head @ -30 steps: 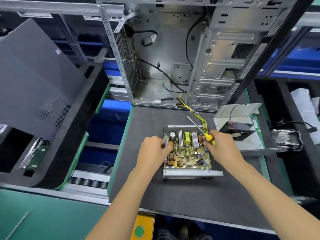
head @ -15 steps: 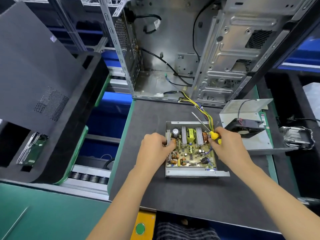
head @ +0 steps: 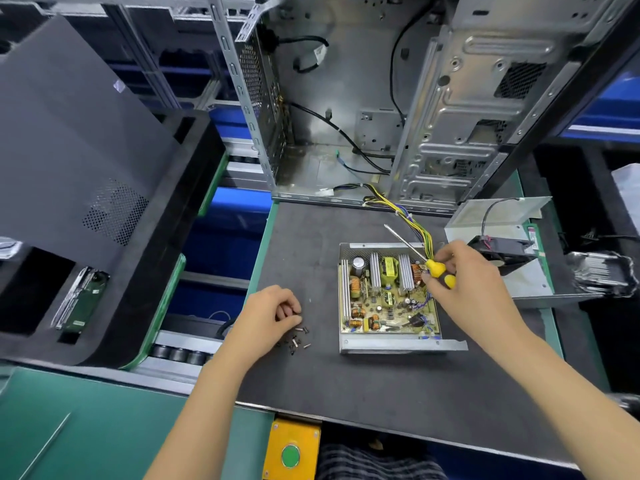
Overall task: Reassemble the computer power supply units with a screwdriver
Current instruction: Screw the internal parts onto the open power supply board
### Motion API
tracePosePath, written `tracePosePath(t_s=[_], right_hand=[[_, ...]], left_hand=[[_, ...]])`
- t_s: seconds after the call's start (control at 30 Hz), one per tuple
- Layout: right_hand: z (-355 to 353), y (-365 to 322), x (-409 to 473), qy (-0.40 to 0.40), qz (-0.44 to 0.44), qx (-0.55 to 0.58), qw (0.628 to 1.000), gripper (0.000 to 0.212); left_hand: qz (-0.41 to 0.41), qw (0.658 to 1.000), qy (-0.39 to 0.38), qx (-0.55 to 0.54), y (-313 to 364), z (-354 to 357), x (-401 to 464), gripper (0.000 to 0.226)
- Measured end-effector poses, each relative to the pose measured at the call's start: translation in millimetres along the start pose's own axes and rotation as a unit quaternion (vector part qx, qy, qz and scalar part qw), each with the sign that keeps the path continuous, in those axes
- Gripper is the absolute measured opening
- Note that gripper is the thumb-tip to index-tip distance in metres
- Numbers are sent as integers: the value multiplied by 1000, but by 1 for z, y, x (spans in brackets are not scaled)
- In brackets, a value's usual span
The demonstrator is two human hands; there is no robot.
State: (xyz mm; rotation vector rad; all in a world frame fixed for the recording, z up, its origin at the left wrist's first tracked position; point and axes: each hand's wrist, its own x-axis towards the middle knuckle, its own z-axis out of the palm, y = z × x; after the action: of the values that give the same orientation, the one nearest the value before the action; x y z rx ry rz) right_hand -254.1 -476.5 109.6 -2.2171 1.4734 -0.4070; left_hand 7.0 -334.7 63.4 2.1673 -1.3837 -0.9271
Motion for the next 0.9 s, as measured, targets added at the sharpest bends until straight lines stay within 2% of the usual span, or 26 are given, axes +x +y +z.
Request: tracePosePath(t_s=[0.37,0.67,0.73,0.83,0.9], right_hand=[[-6,-23,-5,-28,-39,53,997,21],[-8,-29,-6,-63,-62,79,993,23],[-11,-29,-5,-77,-66,88,991,22],[-17,-30,-4,-98,-69,98,988,20],[-21,-31,-3,-103,-71,96,988,18]], left_hand=[[27,999,-11,-35,-13,-5,-9,8],[36,999,0,-24,-12,-3,-9,21],[28,995,37,-86,-5,-4,-6,19],[30,964,76,-254,15,-5,1,13],[33,964,89,-247,21,0,4,12]])
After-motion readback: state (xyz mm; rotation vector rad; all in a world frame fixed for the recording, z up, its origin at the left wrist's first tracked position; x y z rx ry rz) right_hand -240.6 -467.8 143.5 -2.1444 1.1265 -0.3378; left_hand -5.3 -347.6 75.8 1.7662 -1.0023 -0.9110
